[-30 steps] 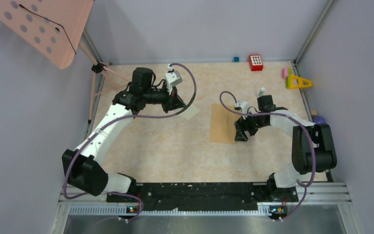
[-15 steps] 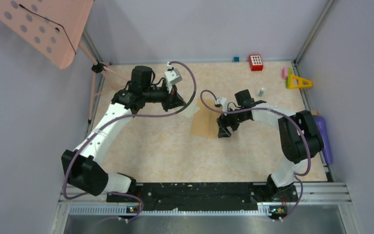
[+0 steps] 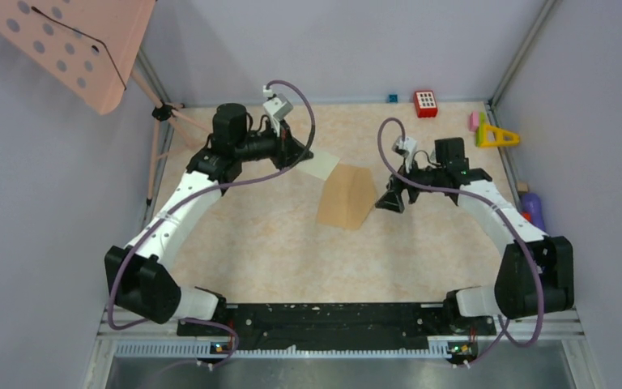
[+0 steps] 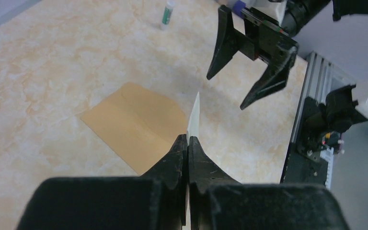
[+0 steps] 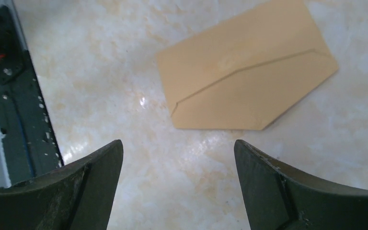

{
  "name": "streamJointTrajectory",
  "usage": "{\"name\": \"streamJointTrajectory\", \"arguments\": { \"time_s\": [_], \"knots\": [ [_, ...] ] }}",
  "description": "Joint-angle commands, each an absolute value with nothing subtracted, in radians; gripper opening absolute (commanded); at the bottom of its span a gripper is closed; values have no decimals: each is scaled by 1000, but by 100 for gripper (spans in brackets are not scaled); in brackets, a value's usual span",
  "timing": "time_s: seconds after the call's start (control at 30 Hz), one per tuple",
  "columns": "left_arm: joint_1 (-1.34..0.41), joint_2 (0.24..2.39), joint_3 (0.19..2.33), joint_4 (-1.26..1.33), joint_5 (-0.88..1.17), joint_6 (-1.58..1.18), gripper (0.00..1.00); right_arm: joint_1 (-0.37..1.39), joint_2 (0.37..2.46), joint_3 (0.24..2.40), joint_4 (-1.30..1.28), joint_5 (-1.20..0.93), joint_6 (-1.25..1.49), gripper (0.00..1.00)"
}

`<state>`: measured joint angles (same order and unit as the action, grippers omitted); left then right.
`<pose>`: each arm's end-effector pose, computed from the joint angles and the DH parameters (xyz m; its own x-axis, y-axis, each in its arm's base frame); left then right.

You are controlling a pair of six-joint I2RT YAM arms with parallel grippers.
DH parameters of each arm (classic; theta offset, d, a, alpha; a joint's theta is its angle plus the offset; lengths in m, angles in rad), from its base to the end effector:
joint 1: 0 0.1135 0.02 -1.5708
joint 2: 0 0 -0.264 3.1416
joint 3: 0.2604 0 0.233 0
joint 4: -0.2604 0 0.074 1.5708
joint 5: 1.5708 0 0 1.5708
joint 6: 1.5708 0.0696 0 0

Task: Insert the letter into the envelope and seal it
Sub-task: Move the envelope to the center of the board, then adjust the letter.

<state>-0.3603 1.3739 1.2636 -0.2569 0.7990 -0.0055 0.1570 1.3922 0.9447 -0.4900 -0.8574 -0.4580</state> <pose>0.2754 -0.1571 0.3632 -0.3407 0.1243 -0.9319 0.8700 0.4175 -0.2624 0.2612 0.0946 0.2336 -0.4735 -0.3679 -0.8003 -0.8402 0.4613 0.2850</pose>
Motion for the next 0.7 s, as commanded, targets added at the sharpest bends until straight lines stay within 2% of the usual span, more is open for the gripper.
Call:
{"name": "streamJointTrajectory", "arguments": {
  "time_s": [0.0,0.13,0.4,0.67],
  "knots": [
    [-329,1400,1241,39,825,-355,0,155,1266,936,-65,-1049,-102,85],
    [-310,1412,1160,269,832,-646,0,155,1239,854,486,-1030,366,86],
    [-303,1429,937,865,817,-1077,0,170,1379,744,1149,-934,935,86],
    [-327,1441,783,1180,750,-1174,0,323,1372,715,1093,-870,855,85]
  ]
}}
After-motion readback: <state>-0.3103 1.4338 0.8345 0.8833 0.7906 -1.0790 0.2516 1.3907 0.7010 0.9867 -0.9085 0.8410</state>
